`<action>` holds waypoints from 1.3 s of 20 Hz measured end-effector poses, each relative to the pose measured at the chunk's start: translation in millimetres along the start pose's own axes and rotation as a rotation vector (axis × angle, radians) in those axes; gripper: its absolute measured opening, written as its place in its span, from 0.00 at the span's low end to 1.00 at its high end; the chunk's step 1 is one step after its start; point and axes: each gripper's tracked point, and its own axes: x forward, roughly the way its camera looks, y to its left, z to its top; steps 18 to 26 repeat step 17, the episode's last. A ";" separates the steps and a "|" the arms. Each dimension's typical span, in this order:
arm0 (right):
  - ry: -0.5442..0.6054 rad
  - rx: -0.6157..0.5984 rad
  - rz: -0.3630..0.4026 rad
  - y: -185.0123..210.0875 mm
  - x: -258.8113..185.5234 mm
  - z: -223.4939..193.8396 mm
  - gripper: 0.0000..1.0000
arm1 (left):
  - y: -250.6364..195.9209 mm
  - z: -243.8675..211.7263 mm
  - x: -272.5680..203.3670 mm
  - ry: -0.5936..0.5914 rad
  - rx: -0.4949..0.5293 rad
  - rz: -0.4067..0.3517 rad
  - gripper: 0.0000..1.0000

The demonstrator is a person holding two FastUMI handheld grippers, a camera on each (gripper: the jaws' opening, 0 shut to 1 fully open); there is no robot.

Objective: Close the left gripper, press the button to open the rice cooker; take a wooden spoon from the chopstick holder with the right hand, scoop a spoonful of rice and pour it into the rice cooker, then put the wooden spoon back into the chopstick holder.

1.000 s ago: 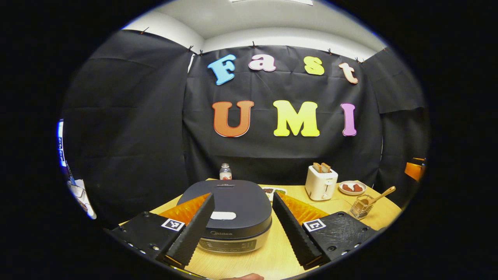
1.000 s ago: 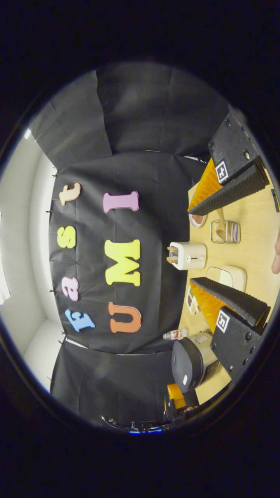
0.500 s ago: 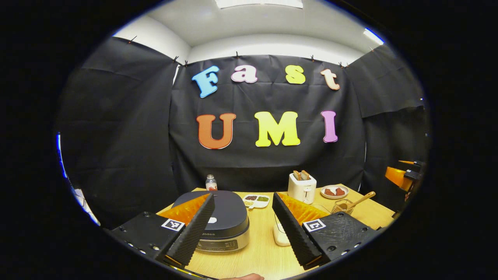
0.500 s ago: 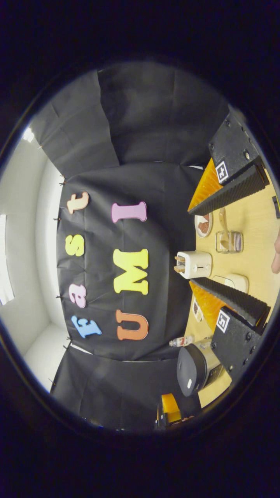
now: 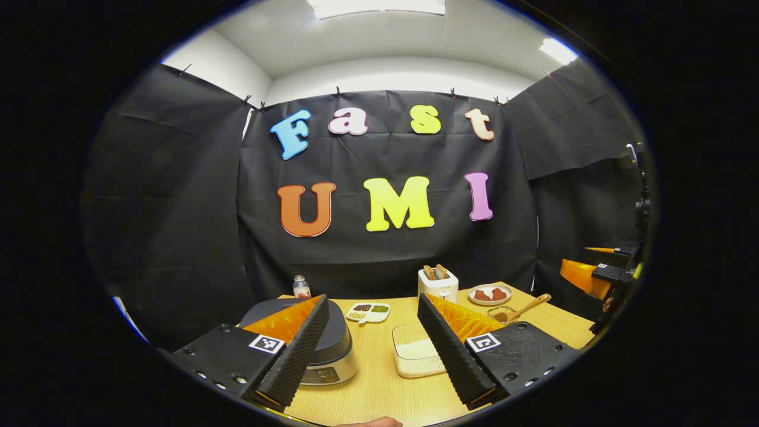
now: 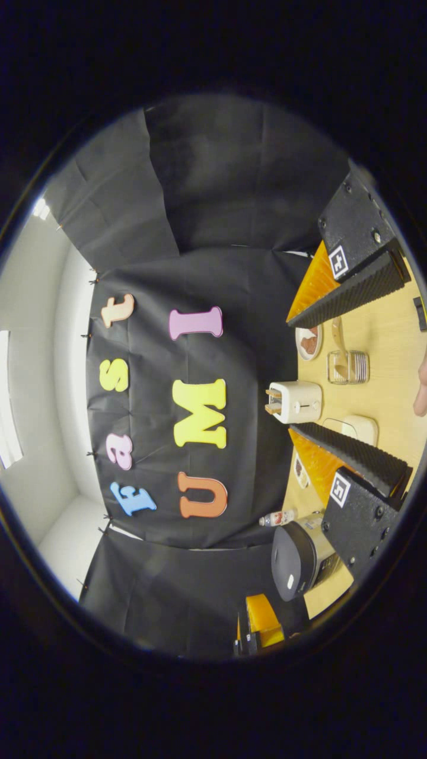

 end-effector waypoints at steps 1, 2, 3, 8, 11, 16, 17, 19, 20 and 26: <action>0.004 0.001 -0.001 -1.0 -0.1 -1.1 0.99 | -3.3 -0.4 -0.4 -0.001 0.000 -0.006 0.96; 0.006 0.004 -0.001 -1.6 -0.2 -1.7 1.00 | -3.5 -2.3 0.7 0.002 0.008 -0.007 0.96; 0.007 0.005 0.000 -1.4 0.2 -1.7 1.00 | -1.5 -5.0 1.8 -0.001 0.024 0.004 0.96; 0.009 -0.007 0.003 -1.6 0.3 -4.4 1.00 | 8.0 -19.0 10.8 0.028 0.067 0.047 0.96; 0.014 -0.011 -0.004 -4.7 2.1 -5.5 1.00 | 10.0 -22.4 14.0 0.036 0.061 0.050 0.96; 0.021 -0.013 -0.008 -5.0 4.8 -5.6 1.00 | 12.8 -17.8 13.4 0.007 0.048 0.046 0.96; 0.021 -0.012 -0.008 -4.5 4.9 -6.3 0.99 | 14.6 -15.9 12.3 0.000 0.040 0.049 0.96; 0.021 -0.012 -0.008 -4.5 4.9 -6.3 0.99 | 14.6 -15.9 12.3 0.000 0.040 0.049 0.96; 0.021 -0.012 -0.008 -4.5 4.9 -6.3 0.99 | 14.6 -15.9 12.3 0.000 0.040 0.049 0.96; 0.021 -0.012 -0.008 -4.5 4.9 -6.3 0.99 | 14.6 -15.9 12.3 0.000 0.040 0.049 0.96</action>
